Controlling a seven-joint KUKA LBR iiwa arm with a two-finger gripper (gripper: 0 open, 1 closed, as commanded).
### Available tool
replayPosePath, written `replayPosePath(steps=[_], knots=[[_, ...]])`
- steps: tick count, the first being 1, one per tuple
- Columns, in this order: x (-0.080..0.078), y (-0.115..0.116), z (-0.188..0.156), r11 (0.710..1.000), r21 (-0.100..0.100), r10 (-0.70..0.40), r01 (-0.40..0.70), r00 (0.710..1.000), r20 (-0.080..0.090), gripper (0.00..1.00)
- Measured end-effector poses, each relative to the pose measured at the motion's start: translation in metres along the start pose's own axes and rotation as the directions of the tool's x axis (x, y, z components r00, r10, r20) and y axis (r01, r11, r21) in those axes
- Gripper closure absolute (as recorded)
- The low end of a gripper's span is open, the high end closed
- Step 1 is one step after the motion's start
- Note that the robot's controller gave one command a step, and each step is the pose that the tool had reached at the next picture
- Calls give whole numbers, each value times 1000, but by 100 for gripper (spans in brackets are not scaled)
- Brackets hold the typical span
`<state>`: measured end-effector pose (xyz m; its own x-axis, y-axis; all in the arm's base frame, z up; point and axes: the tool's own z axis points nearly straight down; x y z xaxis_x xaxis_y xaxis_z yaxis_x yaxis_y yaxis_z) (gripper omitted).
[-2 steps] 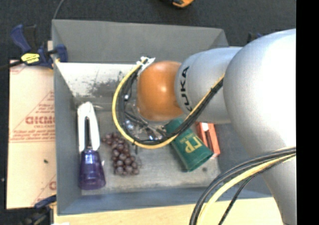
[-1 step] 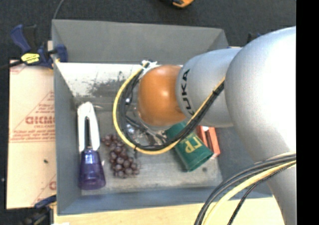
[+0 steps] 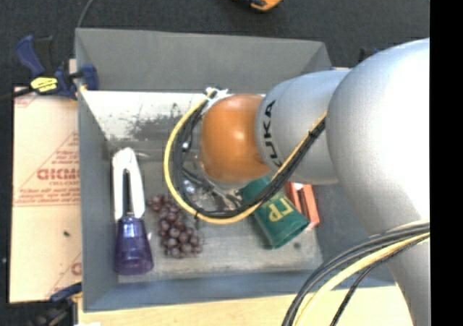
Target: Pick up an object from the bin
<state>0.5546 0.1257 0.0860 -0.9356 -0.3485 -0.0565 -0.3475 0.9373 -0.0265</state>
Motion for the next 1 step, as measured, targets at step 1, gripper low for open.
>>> replayPosePath(steps=[1], knots=[[9,11,-15,1000,1,-8,8,1000,-9,100]])
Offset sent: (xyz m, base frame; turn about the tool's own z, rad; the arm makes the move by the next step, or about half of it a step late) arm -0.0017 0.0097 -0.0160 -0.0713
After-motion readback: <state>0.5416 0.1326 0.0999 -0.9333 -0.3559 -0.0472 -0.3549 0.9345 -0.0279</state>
